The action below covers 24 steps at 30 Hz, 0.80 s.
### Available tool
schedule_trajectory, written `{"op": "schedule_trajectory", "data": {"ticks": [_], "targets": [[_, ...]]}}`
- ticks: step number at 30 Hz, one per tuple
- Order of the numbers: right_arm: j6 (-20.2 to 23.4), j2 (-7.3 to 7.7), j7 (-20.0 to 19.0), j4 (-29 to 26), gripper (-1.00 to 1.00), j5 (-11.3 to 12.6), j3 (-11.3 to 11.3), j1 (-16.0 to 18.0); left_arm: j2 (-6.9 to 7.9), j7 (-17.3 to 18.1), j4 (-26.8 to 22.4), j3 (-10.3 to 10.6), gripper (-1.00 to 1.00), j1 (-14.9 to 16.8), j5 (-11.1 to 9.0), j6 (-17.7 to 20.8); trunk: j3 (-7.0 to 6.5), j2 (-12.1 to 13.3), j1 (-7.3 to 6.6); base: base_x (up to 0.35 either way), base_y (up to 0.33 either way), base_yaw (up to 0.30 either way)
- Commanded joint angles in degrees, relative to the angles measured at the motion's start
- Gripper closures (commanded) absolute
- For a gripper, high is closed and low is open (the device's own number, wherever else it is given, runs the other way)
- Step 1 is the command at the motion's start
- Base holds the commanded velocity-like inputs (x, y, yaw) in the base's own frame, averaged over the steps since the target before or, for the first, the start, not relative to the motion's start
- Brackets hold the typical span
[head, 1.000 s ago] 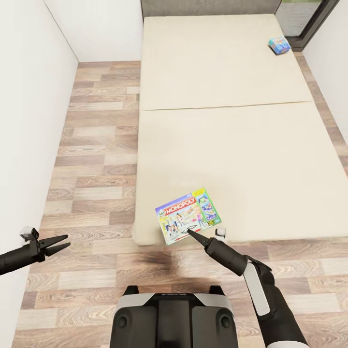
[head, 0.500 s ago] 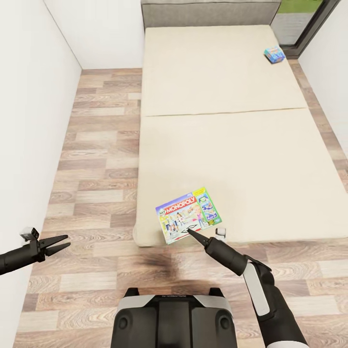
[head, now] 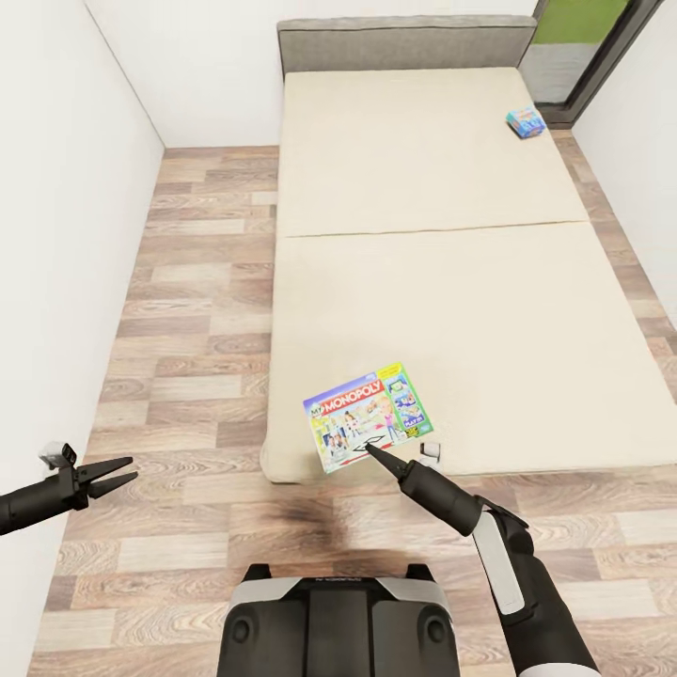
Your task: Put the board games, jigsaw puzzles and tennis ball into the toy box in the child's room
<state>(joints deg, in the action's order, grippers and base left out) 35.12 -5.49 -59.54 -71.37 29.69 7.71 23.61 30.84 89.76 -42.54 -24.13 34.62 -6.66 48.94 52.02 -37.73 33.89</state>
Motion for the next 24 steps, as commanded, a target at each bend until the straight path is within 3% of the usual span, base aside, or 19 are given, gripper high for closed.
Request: {"op": "schedule_trajectory", "data": {"ticks": [1, 24], "targets": [[0.33, -0.05, -0.12, 0.0, 1.0, 0.1, 0.11, -0.01, 0.01, 0.24, 0.01, 0.01, -1.0, 0.01, 0.06, 0.61, -0.25, 0.37, -0.2, 0.0, 0.0, 0.0], [-0.93, -0.05, -0.23, 0.0, 1.0, 0.06, 0.02, -0.93, 0.01, 0.24, 0.01, 0.03, -1.0, 0.01, 0.07, 0.63, -6.56, 9.59, -5.25, 0.0, 0.0, 0.0]]}}
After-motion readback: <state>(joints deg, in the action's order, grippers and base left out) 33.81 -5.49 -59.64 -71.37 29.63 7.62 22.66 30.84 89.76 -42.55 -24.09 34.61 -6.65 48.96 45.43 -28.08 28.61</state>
